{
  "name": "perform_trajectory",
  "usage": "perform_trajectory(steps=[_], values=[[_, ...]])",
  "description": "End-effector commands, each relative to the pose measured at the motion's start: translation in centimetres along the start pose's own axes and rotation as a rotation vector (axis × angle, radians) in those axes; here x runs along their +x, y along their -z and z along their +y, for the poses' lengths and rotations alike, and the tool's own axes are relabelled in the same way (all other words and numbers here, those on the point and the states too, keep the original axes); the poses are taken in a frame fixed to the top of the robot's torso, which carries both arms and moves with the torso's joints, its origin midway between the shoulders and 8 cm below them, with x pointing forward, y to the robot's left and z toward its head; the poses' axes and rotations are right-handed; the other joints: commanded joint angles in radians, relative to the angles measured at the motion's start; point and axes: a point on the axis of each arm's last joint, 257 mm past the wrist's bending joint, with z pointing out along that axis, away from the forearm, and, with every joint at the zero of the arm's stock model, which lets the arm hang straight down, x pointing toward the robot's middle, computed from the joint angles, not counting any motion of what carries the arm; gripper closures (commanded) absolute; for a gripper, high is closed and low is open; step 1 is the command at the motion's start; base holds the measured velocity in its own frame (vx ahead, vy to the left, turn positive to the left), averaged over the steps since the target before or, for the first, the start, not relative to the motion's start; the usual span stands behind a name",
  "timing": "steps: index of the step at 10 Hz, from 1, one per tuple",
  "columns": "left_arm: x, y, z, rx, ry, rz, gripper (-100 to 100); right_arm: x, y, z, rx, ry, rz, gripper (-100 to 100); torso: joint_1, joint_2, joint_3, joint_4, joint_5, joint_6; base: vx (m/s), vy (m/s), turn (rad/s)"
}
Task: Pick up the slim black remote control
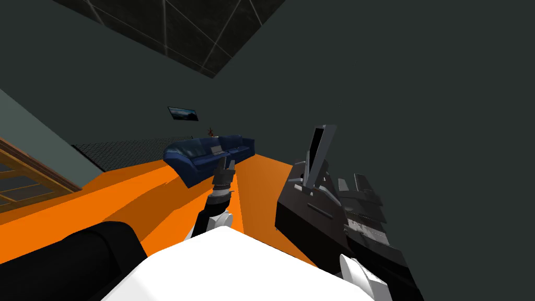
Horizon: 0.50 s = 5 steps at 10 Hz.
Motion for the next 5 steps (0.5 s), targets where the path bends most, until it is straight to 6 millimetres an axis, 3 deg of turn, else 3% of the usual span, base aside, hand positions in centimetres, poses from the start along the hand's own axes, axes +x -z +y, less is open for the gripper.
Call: perform_trajectory(steps=[1, 5], values=[[0.0, 0.0, 0.0, 0.000, 0.000, 0.000, 0, 0.5, 0.3, -0.5, 0.009, 0.014, 0.038, -100, 0.000, 0.000, 0.000, 0.000, 0.000, 0.000, -0.012, 0.013, 0.060], [0.0, 0.0, 0.0, 0.000, 0.000, 0.000, 0, 1.9, 1.6, -2.5, 0.048, 0.048, 0.140, -100, 0.002, 0.003, 0.002, 0.001, 0.000, 0.000, -0.034, 0.029, 0.082]])
